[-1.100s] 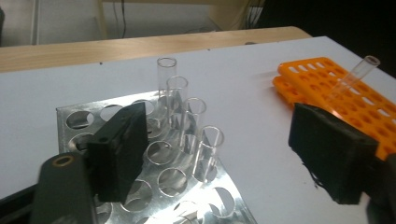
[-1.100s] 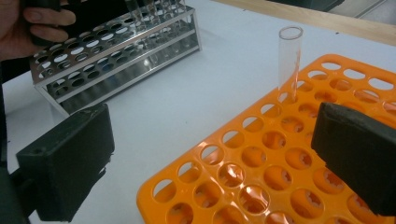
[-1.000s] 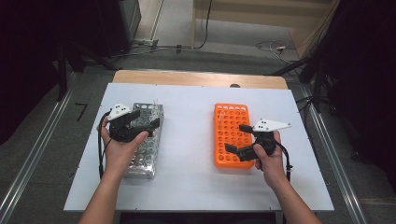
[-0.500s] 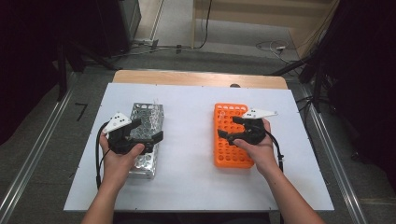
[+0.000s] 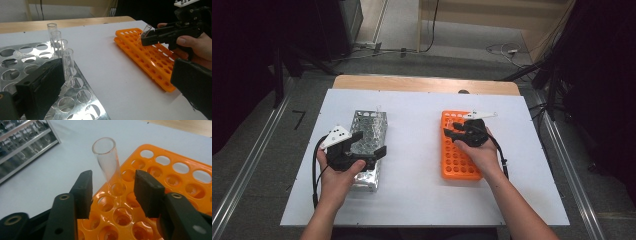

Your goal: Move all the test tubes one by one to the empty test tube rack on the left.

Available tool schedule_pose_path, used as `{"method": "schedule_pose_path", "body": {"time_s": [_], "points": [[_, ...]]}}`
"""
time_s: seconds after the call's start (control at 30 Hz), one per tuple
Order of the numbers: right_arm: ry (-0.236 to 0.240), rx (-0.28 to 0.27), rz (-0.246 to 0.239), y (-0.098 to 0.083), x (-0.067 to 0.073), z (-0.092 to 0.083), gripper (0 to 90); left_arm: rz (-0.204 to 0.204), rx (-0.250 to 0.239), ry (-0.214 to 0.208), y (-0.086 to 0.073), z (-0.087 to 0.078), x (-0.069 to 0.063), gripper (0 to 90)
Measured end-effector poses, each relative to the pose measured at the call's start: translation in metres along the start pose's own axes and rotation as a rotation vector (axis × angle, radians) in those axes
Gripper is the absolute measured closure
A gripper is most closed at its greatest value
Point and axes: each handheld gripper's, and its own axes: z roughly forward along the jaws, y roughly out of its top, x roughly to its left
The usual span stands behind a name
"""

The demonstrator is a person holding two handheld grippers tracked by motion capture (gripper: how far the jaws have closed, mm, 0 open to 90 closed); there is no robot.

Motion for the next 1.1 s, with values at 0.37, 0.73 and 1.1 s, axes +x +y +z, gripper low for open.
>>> {"method": "schedule_pose_path", "body": {"time_s": [0.37,0.73,1.1], "points": [[-0.057,0.056,-0.043,0.003,0.004,0.01,64.5,-0.011,-0.01,0.01,0.0,-0.006,0.001,0.0],[-0.091,0.043,-0.041,0.004,0.005,0.01,73.9,-0.005,-0.001,0.005,0.0,-0.003,-0.002,0.0],[-0.076,-0.049,-0.029,0.006,0.005,-0.007,74.1,0.003,-0.008,-0.01,0.002,0.0,-0.004,0.0]]}}
